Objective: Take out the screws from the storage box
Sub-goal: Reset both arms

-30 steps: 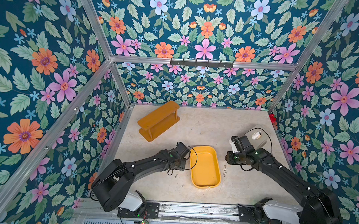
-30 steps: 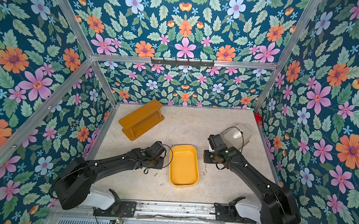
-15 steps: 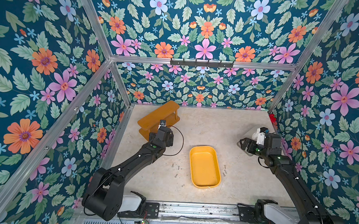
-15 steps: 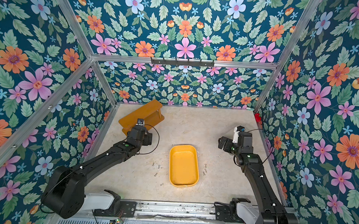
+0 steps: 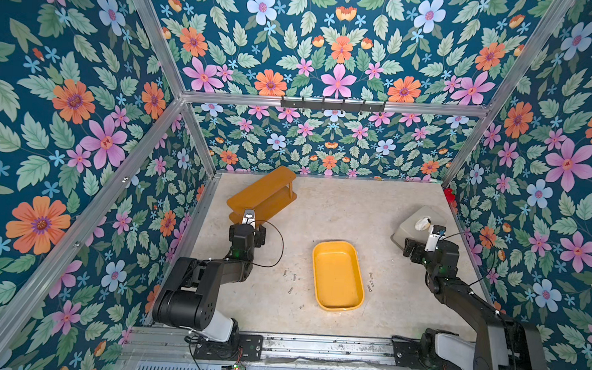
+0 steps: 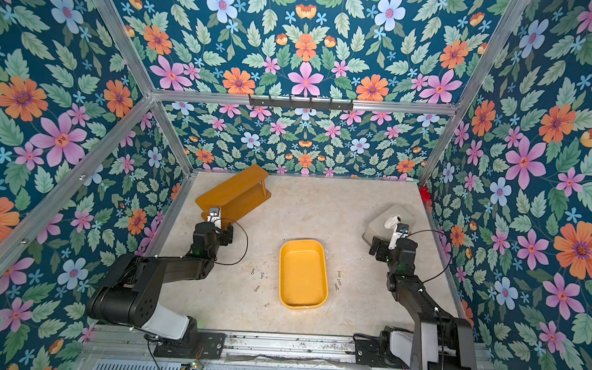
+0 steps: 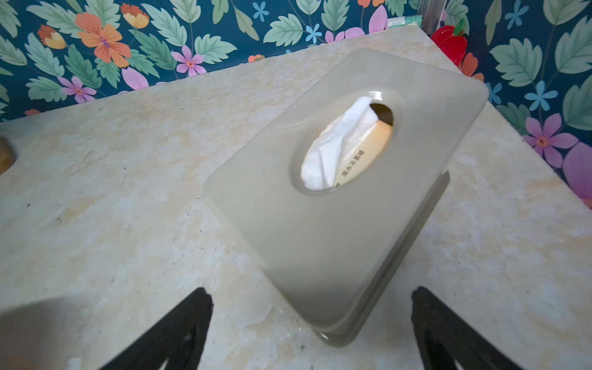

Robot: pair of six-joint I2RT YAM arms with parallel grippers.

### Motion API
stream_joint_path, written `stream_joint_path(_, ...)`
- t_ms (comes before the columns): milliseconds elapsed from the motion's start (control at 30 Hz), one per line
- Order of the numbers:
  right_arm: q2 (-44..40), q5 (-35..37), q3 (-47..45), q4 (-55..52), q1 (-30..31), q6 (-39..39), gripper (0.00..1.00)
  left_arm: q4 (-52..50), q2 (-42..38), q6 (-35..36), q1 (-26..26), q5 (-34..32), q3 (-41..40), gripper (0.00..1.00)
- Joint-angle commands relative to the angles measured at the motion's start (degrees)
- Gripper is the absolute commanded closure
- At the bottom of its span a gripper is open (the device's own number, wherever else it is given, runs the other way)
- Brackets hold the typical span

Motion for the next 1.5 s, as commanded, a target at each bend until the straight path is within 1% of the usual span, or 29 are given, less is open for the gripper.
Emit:
stream_joint_path(0,3.14,-0.18,-0.79,12.89,0.07,0.27,0.00,6.84,0.77,0.68,0.66,1.72,0.05,0.14)
stream_joint_path(133,6.93,1.64,-4.17,22.66,0.11,0.20,0.00,7.29,0.92,-0.07,1.61,2.99,-0.10,0.12)
stream_joint_path(167,8.48,2.28,-4.44,24.33,0.10,0.54,0.00,6.77,0.95,-0.09,1.66,3.07,0.22,0.02)
stream_joint_path(267,13.12,0.61,-4.15,28.71,0.10,0.12,0.00,5.81,1.24,-0.42,2.31,4.39,0.93,0.01)
stream_joint_path(367,12.34,1.37,-2.64,24.23,0.10,0.04,0.00,4.58,1.71,-0.98,3.12,5.57,1.92,0.01)
stream_joint_path(433,13.01,1.88,-3.04,26.06,0.11,0.47,0.00,1.41,3.28,-3.02,4.90,5.85,4.42,0.01)
stream_joint_path(467,12.89,1.84,-2.97,25.64,0.10,0.42,0.00,0.40,4.41,-4.57,6.38,6.79,5.81,0.01)
stream_joint_path(500,12.78,1.91,-2.96,25.37,0.10,0.37,0.00,-1.93,4.43,-5.43,7.69,9.08,6.74,0.01)
stream_joint_path(567,12.86,1.92,-2.96,25.70,0.10,0.36,0.00,-1.39,4.42,-5.46,7.94,9.74,6.57,0.01)
stream_joint_path(667,12.86,1.99,-2.96,25.57,0.15,0.29,0.00,0.60,3.64,-5.17,7.98,10.71,4.89,0.01)
stream_joint_path(733,12.86,1.92,-2.93,25.54,0.15,0.28,0.00,4.82,2.62,-5.08,8.07,11.52,1.93,0.01)
stream_joint_path(800,12.88,1.96,-2.96,25.52,0.10,0.29,0.00,11.35,1.77,-5.08,8.11,11.78,-2.34,0.01)
stream_joint_path(833,12.86,1.92,-2.92,25.54,0.10,0.32,0.00,16.58,2.50,-5.58,8.09,10.77,-5.65,0.01)
stream_joint_path(867,12.86,1.92,-2.95,25.54,0.10,0.32,0.00,26.93,5.32,-5.42,8.11,9.07,-7.92,0.01)
stream_joint_path(933,12.86,1.92,-2.96,25.54,0.10,0.29,0.00,18.62,2.71,-6.09,7.96,8.55,-6.26,0.01)
stream_joint_path(967,12.84,1.92,-2.90,25.58,0.13,0.28,0.00,22.84,4.02,-5.77,8.03,8.27,-6.96,0.01)
stream_joint_path(1000,12.86,1.93,-2.95,25.62,0.12,0.28,0.00,23.11,3.94,-5.79,7.98,8.38,-6.93,0.01)
stream_joint_path(1033,12.82,1.92,-2.95,25.54,0.13,0.34,0.00,20.45,3.22,-5.94,7.99,8.68,-6.56,0.01)
stream_joint_path(1100,12.87,1.92,-2.92,25.55,0.13,0.33,0.00,21.87,3.69,-5.88,8.02,8.52,-6.87,0.01)
stream_joint_path(1467,12.86,1.92,-2.89,25.54,0.10,0.29,0.00,21.25,3.18,-5.87,7.95,8.54,-6.87,0.01)
